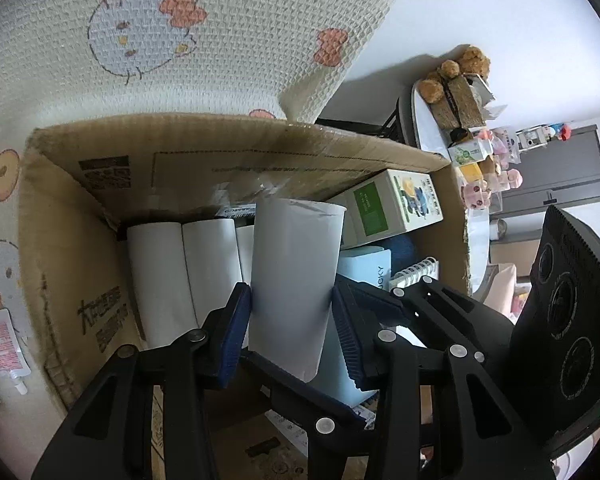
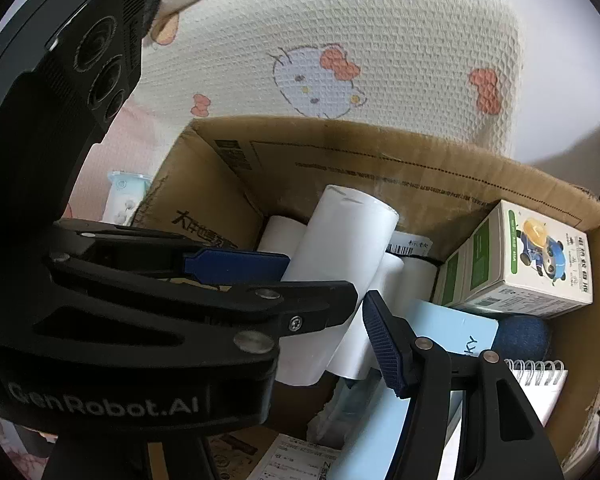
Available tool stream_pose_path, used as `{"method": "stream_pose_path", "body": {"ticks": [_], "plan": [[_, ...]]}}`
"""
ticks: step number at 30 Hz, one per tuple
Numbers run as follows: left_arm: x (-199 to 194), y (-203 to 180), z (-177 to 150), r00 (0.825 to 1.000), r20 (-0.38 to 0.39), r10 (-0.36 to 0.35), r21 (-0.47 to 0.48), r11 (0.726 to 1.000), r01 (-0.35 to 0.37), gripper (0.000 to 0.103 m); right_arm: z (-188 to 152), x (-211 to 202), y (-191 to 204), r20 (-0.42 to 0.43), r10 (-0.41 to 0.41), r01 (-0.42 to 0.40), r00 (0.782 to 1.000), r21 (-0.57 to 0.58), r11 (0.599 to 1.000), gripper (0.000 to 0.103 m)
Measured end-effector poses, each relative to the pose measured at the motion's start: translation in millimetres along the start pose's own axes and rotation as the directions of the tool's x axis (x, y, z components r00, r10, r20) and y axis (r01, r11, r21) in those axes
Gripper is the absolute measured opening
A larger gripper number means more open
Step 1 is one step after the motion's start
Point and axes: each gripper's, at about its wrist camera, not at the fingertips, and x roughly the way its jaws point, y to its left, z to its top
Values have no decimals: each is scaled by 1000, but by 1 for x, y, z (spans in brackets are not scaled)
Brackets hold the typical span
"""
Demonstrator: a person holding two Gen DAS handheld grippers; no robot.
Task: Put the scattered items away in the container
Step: 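Lower the tube into the box beside the other tubes and open the left gripper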
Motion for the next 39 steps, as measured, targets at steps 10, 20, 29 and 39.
{"method": "stream_pose_path", "body": {"ticks": [10, 20, 29, 39], "plan": [[11, 0, 5, 998, -29, 59, -38, 997, -60, 46, -2, 7, -9, -29, 37, -38, 999, -33, 999, 59], [22, 1, 9, 994, -61, 87, -80, 993, -92, 46, -3, 11, -9, -47, 38, -41, 998, -60, 997, 59], [31, 4, 14, 984, -129, 121, -132, 982, -138, 46, -3, 15, -16, -67, 29, -32, 997, -52, 998, 59], [-3, -14, 3, 973, 48, 224, -36, 974, -222, 46, -10, -12, -12, 39, -7, 9, 999, -53, 999, 60]]}}
